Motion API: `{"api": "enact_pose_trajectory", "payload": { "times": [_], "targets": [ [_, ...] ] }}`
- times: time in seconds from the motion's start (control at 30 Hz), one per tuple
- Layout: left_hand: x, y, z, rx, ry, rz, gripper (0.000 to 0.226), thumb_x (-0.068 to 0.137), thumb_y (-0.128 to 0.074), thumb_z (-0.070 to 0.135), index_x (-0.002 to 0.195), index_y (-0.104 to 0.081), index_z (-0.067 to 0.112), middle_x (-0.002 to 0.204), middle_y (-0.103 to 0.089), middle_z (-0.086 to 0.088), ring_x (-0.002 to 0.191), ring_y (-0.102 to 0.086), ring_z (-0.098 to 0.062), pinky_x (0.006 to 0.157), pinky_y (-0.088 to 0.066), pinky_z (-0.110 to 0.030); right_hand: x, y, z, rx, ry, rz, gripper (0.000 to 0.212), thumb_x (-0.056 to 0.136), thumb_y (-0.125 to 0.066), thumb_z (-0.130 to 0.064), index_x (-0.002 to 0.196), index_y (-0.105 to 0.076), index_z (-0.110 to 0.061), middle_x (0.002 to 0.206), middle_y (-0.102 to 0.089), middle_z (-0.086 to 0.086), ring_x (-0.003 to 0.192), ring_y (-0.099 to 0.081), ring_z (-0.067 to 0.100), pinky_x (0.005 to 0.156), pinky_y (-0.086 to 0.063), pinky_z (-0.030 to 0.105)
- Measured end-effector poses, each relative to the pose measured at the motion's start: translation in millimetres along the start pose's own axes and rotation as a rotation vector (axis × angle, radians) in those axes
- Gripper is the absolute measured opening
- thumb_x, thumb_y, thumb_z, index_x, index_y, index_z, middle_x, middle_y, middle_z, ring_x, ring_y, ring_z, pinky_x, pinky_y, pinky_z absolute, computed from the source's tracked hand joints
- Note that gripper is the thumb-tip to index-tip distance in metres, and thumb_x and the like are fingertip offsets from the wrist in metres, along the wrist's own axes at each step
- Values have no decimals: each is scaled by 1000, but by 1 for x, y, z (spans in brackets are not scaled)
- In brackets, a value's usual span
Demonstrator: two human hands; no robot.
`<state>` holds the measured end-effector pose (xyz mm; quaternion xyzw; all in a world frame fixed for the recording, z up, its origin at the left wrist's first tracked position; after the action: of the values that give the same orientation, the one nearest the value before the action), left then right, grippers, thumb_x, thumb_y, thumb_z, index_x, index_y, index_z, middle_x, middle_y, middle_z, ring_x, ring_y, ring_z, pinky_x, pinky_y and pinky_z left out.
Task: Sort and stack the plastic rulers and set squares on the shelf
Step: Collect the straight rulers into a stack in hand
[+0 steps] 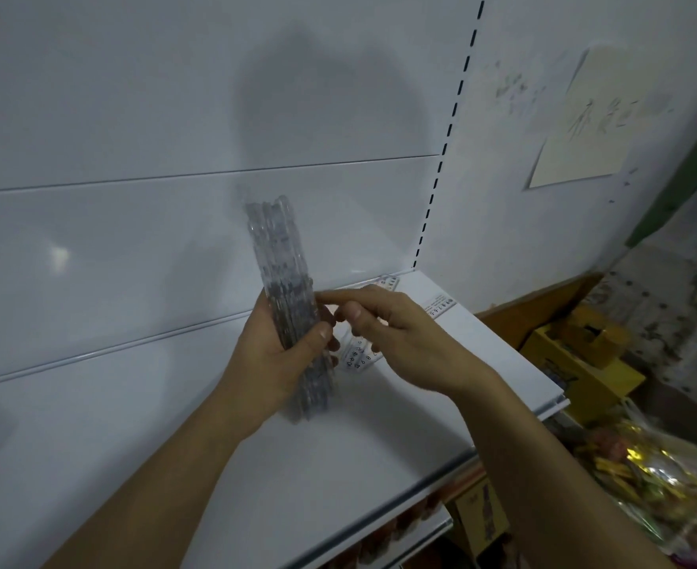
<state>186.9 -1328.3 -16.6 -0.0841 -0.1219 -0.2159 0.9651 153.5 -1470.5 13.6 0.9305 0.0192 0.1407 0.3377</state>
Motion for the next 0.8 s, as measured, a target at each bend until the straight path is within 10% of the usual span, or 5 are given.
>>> {"api": "enact_pose_trajectory", "payload": {
  "times": [0.13,0.3,0.43,0.6,0.8],
  "targets": [
    [3,0,3,22,-51,9,41,94,-58,-8,121,-50,23,92,-63,-5,80,-64,-23,77,-59,-43,3,43,59,-352,-313,299,39,95,-61,-44,131,-58,-31,116,-62,-3,110,-57,20,93,-48,37],
    [3,-2,4,131,-158,-31,41,91,-64,-1,117,-52,28,98,-64,-7,89,-65,-21,85,-56,-31,-18,78,131,-433,-765,170,84,82,-70,-61,147,-39,-18,141,-50,13,127,-48,34,95,-45,42],
    [5,-4,-4,189,-134,-50,34,87,-61,14,116,-53,31,98,-67,0,88,-68,-19,86,-57,-33,-21,96,146,-195,-725,314,73,83,-78,-43,143,-49,-15,130,-65,7,113,-61,24,82,-43,27],
    [9,4,-10,141,-73,39,22,90,-60,21,111,-55,23,78,-61,-1,65,-57,-18,65,-53,-34,-27,107,145,168,-559,646,53,81,-82,-21,130,-61,-24,98,-73,0,88,-73,23,76,-60,39],
    [8,8,-6,82,21,154,46,72,-80,21,112,-59,15,71,-62,-7,52,-56,-21,50,-52,-30,-20,112,104,325,-392,677,45,89,-73,-5,129,-58,-21,95,-72,8,71,-73,21,65,-58,29]
  ]
}}
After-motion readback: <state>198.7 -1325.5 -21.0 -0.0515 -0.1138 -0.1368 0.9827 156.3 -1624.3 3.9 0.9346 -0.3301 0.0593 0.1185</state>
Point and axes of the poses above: each hand's wrist, its own x-axis towards the middle knuckle, its own y-axis out of the back of the hand, z = x × y, the point moved 7 cm from there along x, towards the middle knuckle
